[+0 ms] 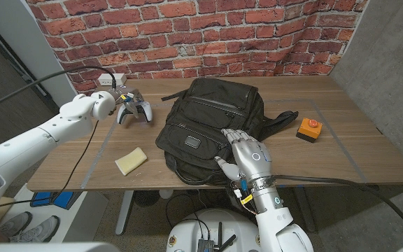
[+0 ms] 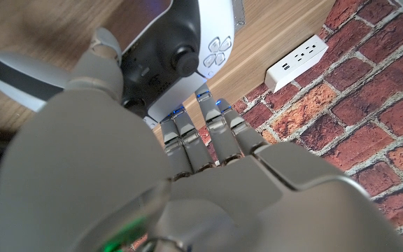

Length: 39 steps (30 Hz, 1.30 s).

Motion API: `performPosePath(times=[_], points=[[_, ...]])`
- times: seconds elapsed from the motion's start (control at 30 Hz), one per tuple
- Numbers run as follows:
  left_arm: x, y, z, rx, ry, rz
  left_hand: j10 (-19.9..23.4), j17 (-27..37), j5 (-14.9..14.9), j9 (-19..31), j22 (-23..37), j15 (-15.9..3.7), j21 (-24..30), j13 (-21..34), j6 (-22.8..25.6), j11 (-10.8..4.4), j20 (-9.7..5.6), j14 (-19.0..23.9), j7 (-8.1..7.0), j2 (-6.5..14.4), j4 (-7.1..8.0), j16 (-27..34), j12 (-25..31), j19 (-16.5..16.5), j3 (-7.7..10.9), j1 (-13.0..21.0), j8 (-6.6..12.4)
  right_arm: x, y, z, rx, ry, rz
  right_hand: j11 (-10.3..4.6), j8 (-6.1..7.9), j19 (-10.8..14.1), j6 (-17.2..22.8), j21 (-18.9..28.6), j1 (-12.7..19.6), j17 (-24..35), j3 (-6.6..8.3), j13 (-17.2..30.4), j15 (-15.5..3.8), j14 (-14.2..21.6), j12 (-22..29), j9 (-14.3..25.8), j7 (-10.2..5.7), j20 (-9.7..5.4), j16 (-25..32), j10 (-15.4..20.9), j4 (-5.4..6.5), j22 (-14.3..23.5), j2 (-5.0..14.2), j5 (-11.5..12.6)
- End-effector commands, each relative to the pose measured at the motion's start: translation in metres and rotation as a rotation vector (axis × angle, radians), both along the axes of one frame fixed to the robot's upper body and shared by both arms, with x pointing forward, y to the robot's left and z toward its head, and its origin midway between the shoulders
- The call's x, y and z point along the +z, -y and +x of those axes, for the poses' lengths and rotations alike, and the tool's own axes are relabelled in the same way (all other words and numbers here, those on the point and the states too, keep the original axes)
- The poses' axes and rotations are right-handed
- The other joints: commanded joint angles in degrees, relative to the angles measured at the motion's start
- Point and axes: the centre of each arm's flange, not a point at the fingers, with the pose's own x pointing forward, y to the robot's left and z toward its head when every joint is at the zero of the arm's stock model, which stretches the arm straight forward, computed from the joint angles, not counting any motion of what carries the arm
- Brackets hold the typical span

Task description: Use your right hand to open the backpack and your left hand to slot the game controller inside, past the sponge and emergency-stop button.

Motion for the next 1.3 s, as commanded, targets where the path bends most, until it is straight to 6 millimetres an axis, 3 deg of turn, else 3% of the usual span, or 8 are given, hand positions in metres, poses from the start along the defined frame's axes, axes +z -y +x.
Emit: performPosePath(times=[0.03,0.73,1.3], points=[[0.0,-0.001,0.008,-0.021,-0.001,0.021,1.2,0.1,0.4,0.2,0.1,-10.02,0.2,0.3,6.0,-0.66,-8.89,2.7,-1.11,6.8,0.63,0.4,0.4,0.3,0.3,4.1,0.38,-0.01,-0.019,-0.003,-0.028,0.001,-0.001,0.06,0.36,0.3,0.8,0.0,0.9,0.1,0.2,0.2,-5.05,0.5,0.3,0.2,0.07,-2.32,0.0,0.6,-0.43,0.1,-0.42,0.2],[-0.005,-0.004,0.008,-0.027,0.006,0.012,1.2,0.1,0.4,0.3,0.1,-10.02,0.2,0.3,6.0,-0.66,-8.9,2.8,-1.03,6.8,0.6,0.4,0.4,0.3,0.35,4.1,0.38,-0.025,-0.03,-0.009,-0.066,-0.02,-0.078,-0.29,0.05,0.4,0.4,0.0,2.0,0.2,0.2,0.3,-5.37,0.7,0.3,0.2,-0.19,-2.51,0.1,0.8,-0.63,0.1,-0.35,0.1],[-0.005,-0.001,0.007,-0.033,0.009,0.032,1.3,0.0,0.4,0.3,0.1,-9.98,0.2,0.3,6.0,-0.67,-8.92,2.7,-0.98,6.8,0.59,0.3,0.5,0.3,0.34,4.0,0.34,-0.033,-0.037,-0.009,-0.114,-0.045,-0.088,-0.04,-1.07,-1.9,-2.0,-0.6,1.7,0.3,-0.56,0.3,-4.78,-1.2,-0.3,0.2,0.33,-2.2,-0.8,-1.3,-0.14,0.1,-0.6,0.0]])
